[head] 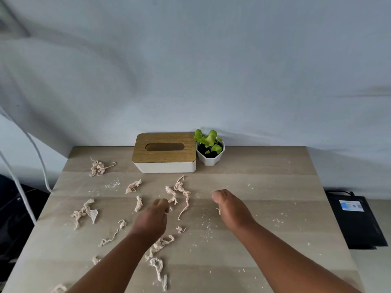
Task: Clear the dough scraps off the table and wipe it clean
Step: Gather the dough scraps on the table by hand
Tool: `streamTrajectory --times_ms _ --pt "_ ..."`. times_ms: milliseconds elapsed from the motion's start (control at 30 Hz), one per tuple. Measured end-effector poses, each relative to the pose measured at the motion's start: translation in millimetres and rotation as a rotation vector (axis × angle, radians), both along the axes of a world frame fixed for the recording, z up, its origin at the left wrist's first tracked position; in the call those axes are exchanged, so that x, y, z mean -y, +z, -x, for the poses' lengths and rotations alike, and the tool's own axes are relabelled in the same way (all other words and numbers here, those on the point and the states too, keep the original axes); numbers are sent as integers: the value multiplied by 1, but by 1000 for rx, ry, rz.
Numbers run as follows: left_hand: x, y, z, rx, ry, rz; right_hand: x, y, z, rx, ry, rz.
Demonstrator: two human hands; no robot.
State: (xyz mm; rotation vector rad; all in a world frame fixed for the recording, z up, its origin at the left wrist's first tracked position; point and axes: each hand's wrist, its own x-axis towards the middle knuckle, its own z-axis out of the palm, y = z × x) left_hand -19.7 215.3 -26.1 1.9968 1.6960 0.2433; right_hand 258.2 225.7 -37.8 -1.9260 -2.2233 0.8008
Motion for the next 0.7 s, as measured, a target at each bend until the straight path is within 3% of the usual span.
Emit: streamTrajectory --times_ms 100,367,700 --pt "-3 2 14 -17 20 -9 4 -1 12 -58 -17 -53" --pt "-3 -1 38 -65 -39 68 15 -1 43 70 -20 -254" --pt "-23 -13 32 -61 -74 -10 5 -12 64 10 -48 -111"
